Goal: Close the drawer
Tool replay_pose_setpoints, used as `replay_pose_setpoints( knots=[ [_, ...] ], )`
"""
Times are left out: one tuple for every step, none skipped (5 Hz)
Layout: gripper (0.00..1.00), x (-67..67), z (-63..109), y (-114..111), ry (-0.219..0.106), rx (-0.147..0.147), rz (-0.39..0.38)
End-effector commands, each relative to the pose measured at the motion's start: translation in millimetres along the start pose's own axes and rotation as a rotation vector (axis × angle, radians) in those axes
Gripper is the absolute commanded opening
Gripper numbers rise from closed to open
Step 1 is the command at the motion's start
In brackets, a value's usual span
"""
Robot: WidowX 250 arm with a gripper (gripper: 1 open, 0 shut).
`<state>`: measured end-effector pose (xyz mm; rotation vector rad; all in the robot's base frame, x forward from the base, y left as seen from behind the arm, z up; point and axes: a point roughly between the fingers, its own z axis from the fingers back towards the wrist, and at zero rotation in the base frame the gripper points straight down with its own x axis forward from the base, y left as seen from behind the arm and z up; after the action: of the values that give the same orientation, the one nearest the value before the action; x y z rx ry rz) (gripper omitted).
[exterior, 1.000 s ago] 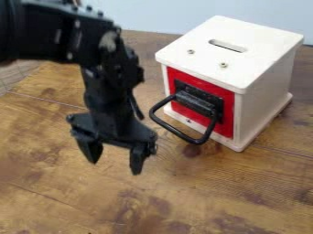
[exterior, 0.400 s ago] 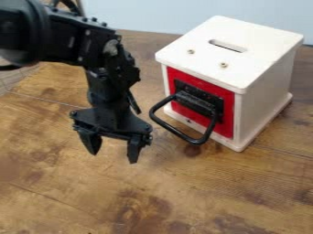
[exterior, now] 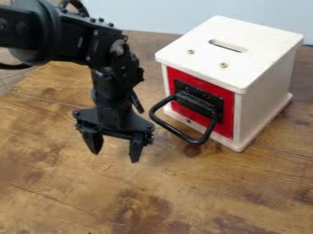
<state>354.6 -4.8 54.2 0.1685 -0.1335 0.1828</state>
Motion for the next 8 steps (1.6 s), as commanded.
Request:
replay_pose_setpoints(
  knots=[
    [1.00, 15.4, 14.5, 11.3, -0.052, -0.021, -0.026],
    [1.00, 17.9, 14.6, 14.6, -0.049, -0.030, -0.073],
    [1.00, 15.4, 14.7, 9.5, -0.039, -0.032, -0.067],
    [1.00, 12.0, 15.9, 3.6, -0.030, -0.034, -0.061],
    [1.00, 4.8, 15.4, -5.1, -0.031, -0.046, -0.120],
    [1.00, -2.6, 15.8, -13.4, -0.032, -0.058, -0.180],
    [1.00, -1.7, 33.0, -11.9, -0.026, -0.060, -0.180],
    [1.00, 2.0, 43.4, -8.0, -0.021, -0.061, -0.175]
  ],
)
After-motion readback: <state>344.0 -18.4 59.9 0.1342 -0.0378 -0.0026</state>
